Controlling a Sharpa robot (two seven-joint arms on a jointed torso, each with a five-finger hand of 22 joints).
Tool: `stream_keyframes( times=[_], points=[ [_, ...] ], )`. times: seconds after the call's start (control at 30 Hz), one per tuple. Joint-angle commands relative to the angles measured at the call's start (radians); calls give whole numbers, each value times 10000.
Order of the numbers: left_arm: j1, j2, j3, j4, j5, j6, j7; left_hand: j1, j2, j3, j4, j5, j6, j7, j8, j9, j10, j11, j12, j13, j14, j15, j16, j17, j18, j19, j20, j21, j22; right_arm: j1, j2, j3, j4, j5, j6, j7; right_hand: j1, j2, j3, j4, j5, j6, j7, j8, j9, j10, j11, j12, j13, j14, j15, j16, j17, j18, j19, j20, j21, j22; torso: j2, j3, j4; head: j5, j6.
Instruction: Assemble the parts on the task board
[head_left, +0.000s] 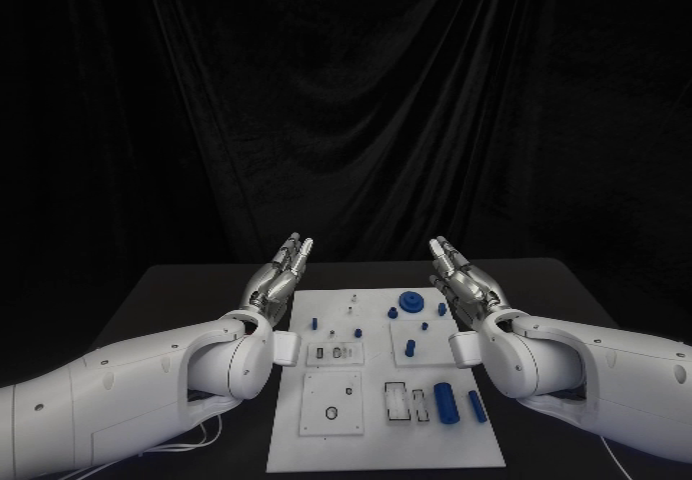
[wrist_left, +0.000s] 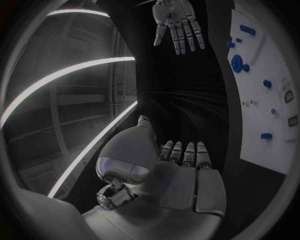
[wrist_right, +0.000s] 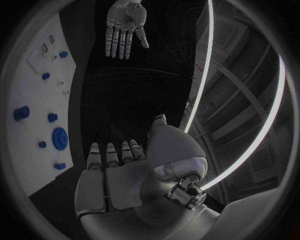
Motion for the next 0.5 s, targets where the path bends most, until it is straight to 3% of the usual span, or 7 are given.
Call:
stream_keyframes(
  times=[0.03, 0.17, 0.2, 0.23, 0.27, 0.37, 0.5],
  points=[
    [206, 24, -159, -29, 796, 2426, 429, 520, 52, -130, 86, 51, 124, 114, 18, 34, -9, -71, -35, -9, 13, -1122, -37, -17, 262, 10, -283, -62, -10, 233, -110, -219, 68, 1013, 2384, -737, 468, 38, -123, 79, 124, 85, 103, 22, 33, -2, 24, -48, -10, 13, -392, -41, -16, 183, -4, -23, -35, -10, 7, -2, 3, 0, 1],
    [459, 31, -469, -79, 1177, 3686, 549, 601, 70, -123, 95, 50, 221, 269, 39, 53, -9, 183, -35, -9, 13, -844, -37, -17, 441, 10, 185, -62, -10, 481, -223, -551, 106, 1406, 3314, -975, 498, 23, -105, 84, 130, 148, 258, 35, 45, -2, 171, -48, -10, 13, -332, -41, -16, 186, -4, 22, -35, -10, 7, -2, 3, 0, 1],
    [520, 32, -544, -92, 1270, 3992, 578, 675, 71, -106, 94, 75, 470, 492, 110, 102, -9, 278, -35, -9, 13, -232, -37, -17, 357, 10, 651, -62, -10, 532, -247, -620, 113, 1489, 3509, -1025, 513, 13, -98, 83, 141, 178, 296, 41, 50, -2, 230, -48, -10, 13, -297, -41, -16, 187, -4, 53, -35, -10, 7, -2, 3, 0, 1],
    [578, 34, -616, -104, 1358, 4281, 606, 736, 57, -93, 91, 109, 634, 544, 165, 133, -9, 261, -35, -9, 13, 23, -37, -17, 287, 10, 831, -62, -10, 579, -268, -683, 121, 1563, 3684, -1070, 540, -1, -86, 83, 152, 231, 371, 51, 59, -2, 326, -48, -10, 13, -209, -41, -16, 191, -4, 113, -35, -10, 7, -2, 3, 0, 1],
    [631, 35, -680, -114, 1437, 4544, 631, 826, 30, -77, 85, 199, 795, 620, 223, 160, 71, 305, 16, 27, 13, 106, -37, -17, 290, 10, 930, -62, -10, 619, -286, -736, 127, 1627, 3834, -1108, 606, -12, -59, 81, 218, 334, 530, 73, 77, -2, 455, -48, -10, 13, -15, -41, -16, 203, -4, 252, -35, -10, 7, -2, 3, 0, 1],
    [731, 38, -803, -134, 1588, 5042, 678, 1261, -53, -24, 93, 621, 1380, 867, 410, 225, 520, 528, 378, 170, 13, 432, -37, -17, 412, 10, 1364, -62, -10, 685, -316, -824, 137, 1731, 4081, -1171, 740, -29, -13, 76, 367, 406, 578, 80, 86, -2, 666, -48, -10, 13, 207, -41, -16, 221, -4, 437, -35, -10, 7, -2, 3, 0, 1],
    [858, 41, -959, -160, 1781, 5676, 739, 1646, -76, 40, 90, 1388, 1701, 1043, 497, 262, 655, 654, 610, 208, 35, 481, -16, -4, 533, 33, 1575, -39, 5, 723, -334, -876, 143, 1793, 4227, -1208, 994, -29, 74, 83, 566, 682, 882, 128, 129, -2, 832, -48, -10, 13, 432, -41, -16, 230, -4, 690, -35, -10, 7, -2, 3, 0, 1]
  ],
)
